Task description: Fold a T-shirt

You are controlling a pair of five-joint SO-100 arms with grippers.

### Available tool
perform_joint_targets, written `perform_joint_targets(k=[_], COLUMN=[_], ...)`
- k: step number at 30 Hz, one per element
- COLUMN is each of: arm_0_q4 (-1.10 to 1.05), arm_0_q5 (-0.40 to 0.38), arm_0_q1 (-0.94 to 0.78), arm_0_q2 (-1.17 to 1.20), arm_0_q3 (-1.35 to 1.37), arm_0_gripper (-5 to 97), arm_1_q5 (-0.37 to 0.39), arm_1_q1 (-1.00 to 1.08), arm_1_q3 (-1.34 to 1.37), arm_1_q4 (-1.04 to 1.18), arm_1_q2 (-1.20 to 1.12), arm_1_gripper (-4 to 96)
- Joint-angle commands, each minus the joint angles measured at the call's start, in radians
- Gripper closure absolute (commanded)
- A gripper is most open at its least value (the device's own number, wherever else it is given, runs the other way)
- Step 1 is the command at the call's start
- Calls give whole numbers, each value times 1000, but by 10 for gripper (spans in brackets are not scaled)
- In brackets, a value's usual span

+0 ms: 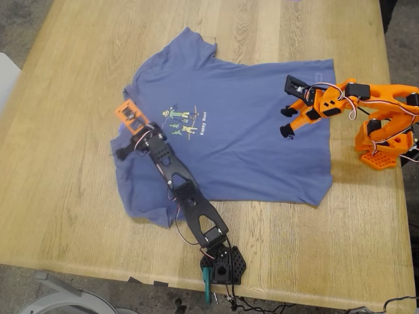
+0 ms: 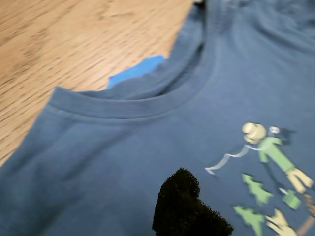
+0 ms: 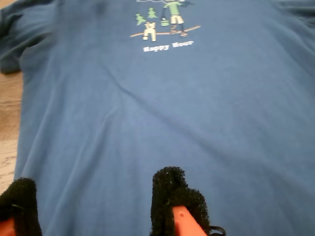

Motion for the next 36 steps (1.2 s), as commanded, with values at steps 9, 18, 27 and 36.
perform_joint_targets(k=[9, 18, 27, 36], arm_0_q4=[-397, -534, -614, -499], arm_0_q5=[28, 44, 54, 72], arm_0_q1=[-61, -106, -83, -48], arm_0_q2=[-44, -121, -204, -204], arm_0_q3=[150, 202, 216, 98], arm_0_gripper=[300, 328, 577, 904], arm_1_q5=[18, 37, 40, 41], arm_1_q1=[-51, -109, -72, -58], arm_1_q3=[54, 61, 54, -206], arm_1_q4=[-127, -186, -313, -376], arm_1_q2=[-98, -235, -351, -578], arm_1_gripper=[575, 574, 601, 603])
